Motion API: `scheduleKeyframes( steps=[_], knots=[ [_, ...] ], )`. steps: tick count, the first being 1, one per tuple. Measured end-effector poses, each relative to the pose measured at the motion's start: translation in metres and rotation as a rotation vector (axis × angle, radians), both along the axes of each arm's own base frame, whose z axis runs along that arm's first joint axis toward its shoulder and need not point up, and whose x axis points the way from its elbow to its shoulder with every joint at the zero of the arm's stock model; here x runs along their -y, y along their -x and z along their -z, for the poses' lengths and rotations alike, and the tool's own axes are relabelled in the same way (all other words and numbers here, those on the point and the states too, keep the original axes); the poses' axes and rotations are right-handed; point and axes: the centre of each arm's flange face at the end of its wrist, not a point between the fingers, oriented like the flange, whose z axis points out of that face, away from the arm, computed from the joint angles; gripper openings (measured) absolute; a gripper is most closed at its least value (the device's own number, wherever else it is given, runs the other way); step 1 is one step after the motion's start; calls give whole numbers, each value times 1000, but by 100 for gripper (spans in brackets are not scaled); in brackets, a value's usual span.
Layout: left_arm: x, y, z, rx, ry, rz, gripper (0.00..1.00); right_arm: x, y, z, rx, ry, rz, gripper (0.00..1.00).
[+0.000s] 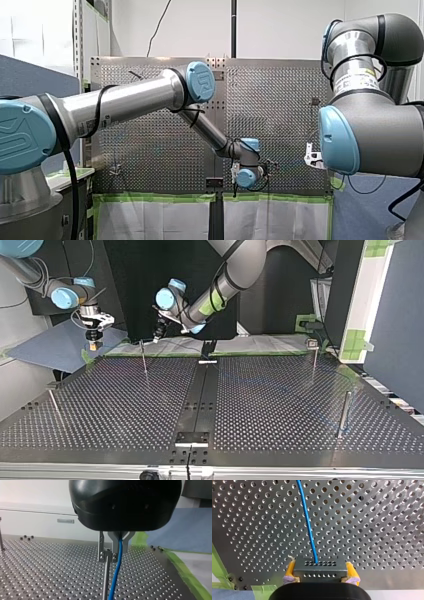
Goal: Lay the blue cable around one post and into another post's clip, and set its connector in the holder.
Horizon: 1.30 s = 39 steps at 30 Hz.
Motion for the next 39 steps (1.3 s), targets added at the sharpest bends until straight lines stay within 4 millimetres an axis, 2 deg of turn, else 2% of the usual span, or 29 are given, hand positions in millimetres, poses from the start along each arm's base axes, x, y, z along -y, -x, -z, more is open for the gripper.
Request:
scheduleKeyframes(
  steps=[13,22,31,39],
  knots=[
    [-8,-14,-1,-4,15,-14,0,0,-1,0,1,2,0,0],
    [-5,-17,9,-18,24,-5,0,0,-2,0,1,1,1,0],
    [-4,-29,0,-14,51,-6,0,0,-3,0,1,3,1,0],
    [-9,-36,0,-16,51,-16,0,0,-3,0,2,1,0,0]
  ],
)
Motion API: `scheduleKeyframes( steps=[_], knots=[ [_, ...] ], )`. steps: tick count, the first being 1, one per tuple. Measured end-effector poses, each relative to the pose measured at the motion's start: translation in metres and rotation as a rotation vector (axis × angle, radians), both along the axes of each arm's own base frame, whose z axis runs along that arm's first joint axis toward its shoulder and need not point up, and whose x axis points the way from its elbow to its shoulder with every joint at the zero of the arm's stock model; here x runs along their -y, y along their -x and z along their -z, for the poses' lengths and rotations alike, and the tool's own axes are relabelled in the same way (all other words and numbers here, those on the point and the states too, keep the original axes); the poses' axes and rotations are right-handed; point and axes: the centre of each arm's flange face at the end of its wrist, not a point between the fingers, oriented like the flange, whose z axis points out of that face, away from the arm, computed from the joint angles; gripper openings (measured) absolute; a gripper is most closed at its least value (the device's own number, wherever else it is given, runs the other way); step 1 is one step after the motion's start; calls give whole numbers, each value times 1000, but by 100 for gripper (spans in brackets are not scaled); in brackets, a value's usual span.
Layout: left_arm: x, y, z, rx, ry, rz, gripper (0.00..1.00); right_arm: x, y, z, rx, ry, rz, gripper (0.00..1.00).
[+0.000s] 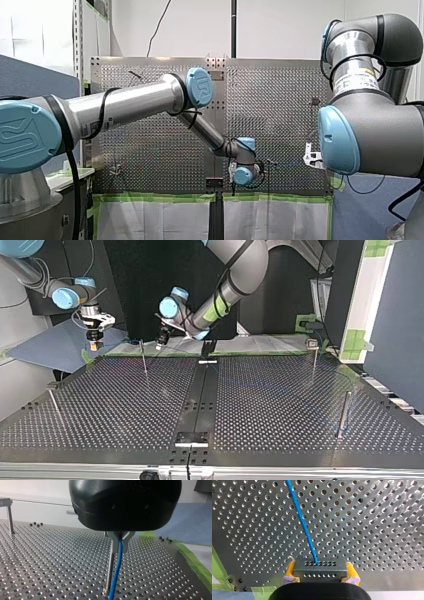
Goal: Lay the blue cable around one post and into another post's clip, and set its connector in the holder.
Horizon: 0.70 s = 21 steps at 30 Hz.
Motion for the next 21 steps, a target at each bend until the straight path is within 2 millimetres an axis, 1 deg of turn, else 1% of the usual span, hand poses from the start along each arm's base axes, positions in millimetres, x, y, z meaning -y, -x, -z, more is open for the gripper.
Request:
scheduleKeyframes(
  steps=[7,15,16,18,19,20,21],
  knots=[
    [-4,-7,-2,-2,4,-10,0,0,1,0,9,-6,3,0],
    [-7,-7,0,-9,-1,-8,0,0,2,0,11,-4,15,0],
    [-7,-7,1,-11,-3,-6,3,0,2,0,11,-4,16,0],
    [-7,-6,3,-14,-5,0,3,0,2,0,11,-4,19,0],
    [-7,-5,4,-15,-6,2,7,1,2,0,11,-4,20,0],
    [-8,-5,4,-15,-8,4,7,0,2,0,11,-5,20,0],
    [-8,-4,5,-17,-10,6,15,0,2,0,11,-5,21,0]
  ],
)
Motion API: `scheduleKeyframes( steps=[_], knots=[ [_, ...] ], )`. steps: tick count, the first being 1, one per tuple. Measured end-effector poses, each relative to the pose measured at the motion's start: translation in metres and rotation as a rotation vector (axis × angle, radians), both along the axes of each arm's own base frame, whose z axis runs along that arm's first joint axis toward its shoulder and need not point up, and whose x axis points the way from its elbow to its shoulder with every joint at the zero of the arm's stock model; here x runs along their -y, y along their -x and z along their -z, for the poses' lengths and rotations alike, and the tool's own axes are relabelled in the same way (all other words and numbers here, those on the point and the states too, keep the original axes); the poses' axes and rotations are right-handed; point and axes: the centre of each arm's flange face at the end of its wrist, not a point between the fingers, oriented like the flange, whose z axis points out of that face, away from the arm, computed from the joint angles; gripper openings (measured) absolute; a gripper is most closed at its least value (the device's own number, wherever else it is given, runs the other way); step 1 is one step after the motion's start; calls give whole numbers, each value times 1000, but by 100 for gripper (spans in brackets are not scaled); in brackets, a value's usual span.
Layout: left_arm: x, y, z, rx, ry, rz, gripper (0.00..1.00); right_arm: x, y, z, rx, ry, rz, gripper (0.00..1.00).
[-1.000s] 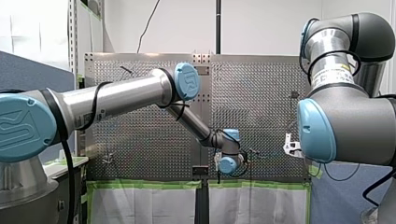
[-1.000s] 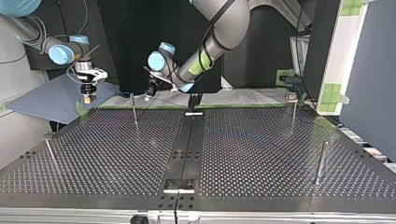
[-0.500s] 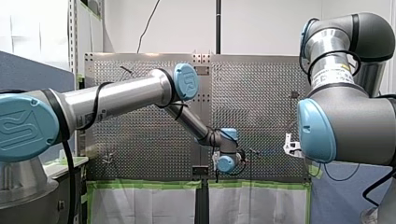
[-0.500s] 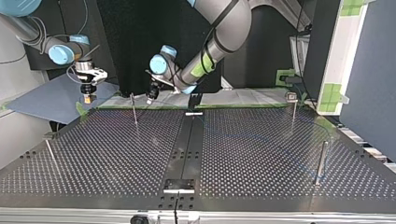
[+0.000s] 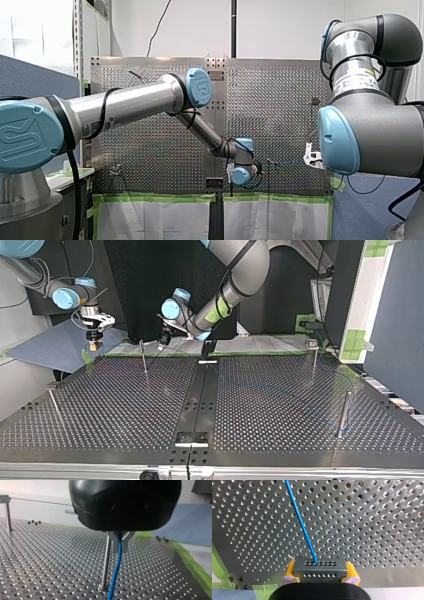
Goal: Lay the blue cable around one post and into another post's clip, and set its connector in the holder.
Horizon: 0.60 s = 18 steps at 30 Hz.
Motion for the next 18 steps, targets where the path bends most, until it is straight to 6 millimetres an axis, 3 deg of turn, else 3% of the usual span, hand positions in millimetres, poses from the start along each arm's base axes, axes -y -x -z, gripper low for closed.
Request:
scheduleKeyframes(
  steps=[1,2,3,4,5,7,9,18],
  knots=[
    [-1,0,1,-1,-2,1,29,1,1,0,0,1,3,0],
    [0,1,1,-1,-4,5,29,0,1,0,-1,0,2,0],
    [1,2,1,0,-4,13,41,0,1,0,-1,0,0,0],
    [2,3,1,0,-4,19,63,0,0,0,-2,-1,0,0],
    [3,4,1,-1,-3,25,63,0,-1,0,-2,-1,-2,0],
    [4,5,0,-2,-1,35,95,0,-1,0,-2,-2,-3,0],
    [4,5,1,-5,-3,38,100,-1,-2,0,-2,-3,-4,0],
    [-1,9,5,-22,-34,22,100,-1,-5,0,-2,-3,-11,0]
  ],
)
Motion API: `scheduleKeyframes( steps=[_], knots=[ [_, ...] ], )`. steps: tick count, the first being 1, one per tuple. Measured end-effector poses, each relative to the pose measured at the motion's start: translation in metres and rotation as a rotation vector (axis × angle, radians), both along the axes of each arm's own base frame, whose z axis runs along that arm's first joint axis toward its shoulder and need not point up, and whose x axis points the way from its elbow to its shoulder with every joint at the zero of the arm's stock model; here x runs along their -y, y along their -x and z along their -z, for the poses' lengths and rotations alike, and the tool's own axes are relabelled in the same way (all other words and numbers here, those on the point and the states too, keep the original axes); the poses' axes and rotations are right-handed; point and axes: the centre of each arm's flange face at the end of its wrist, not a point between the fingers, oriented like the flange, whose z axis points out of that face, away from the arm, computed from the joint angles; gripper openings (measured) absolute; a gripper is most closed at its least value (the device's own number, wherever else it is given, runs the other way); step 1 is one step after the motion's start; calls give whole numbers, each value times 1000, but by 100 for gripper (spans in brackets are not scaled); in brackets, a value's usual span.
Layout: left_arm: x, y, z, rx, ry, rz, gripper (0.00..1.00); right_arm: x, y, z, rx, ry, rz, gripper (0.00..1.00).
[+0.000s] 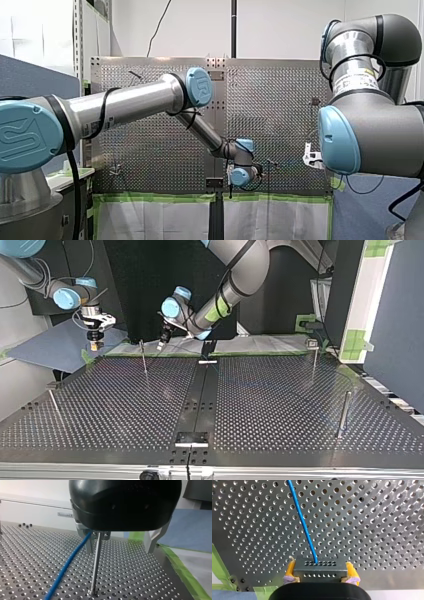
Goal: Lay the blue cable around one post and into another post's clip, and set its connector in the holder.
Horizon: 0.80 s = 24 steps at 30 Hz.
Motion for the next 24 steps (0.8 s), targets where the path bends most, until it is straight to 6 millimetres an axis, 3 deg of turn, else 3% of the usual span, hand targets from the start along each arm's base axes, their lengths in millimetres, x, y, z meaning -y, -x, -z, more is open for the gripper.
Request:
scheduleKeyframes(
  steps=[11,18,24],
  knots=[
    [-7,9,-33,28,-25,1,100,-3,-12,0,-10,4,-27,0],
    [-8,32,-54,13,-68,42,100,-3,-11,0,-5,1,-22,0],
    [-12,58,-49,-30,-134,70,100,-3,-10,0,-4,-1,-18,0]
  ],
)
